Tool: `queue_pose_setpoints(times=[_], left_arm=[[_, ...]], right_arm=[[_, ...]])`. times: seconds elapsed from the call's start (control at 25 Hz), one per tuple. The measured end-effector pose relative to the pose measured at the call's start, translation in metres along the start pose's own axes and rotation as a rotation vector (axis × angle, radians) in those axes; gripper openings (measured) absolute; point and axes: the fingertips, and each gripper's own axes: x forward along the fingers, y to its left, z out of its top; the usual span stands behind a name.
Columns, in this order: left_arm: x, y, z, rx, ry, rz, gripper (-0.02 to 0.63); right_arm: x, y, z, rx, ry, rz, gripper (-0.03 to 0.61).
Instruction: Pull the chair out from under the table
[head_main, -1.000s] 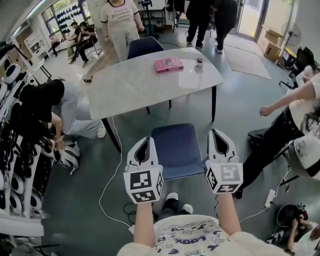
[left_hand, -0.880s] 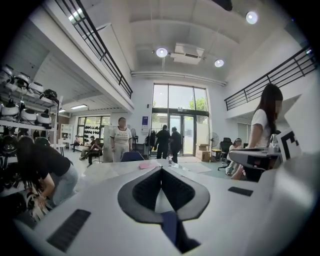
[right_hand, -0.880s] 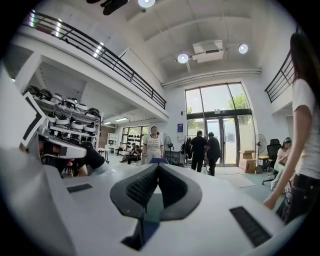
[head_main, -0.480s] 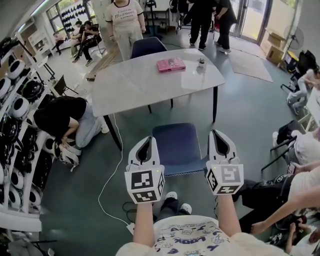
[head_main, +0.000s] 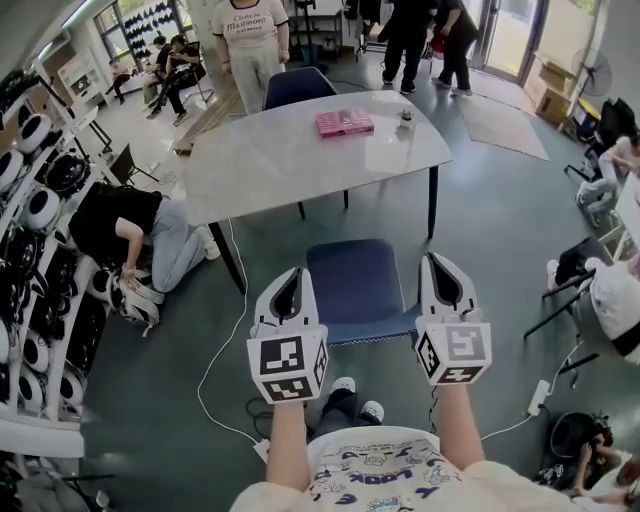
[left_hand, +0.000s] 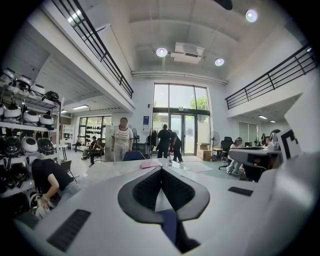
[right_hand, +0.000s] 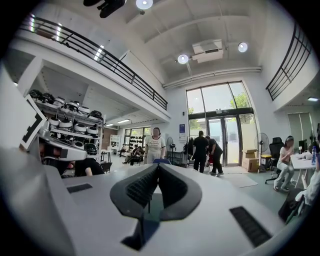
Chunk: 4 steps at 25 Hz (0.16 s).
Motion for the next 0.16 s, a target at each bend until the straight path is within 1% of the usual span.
queue_pose_setpoints(times=[0.16], left_arm=[[0.0014, -0.0016, -0.0067, 0.001, 0.007, 0.005, 0.018]], right_arm=[[-0.0007, 0.0013, -0.0040, 0.001, -0.002, 0.007, 0.005]])
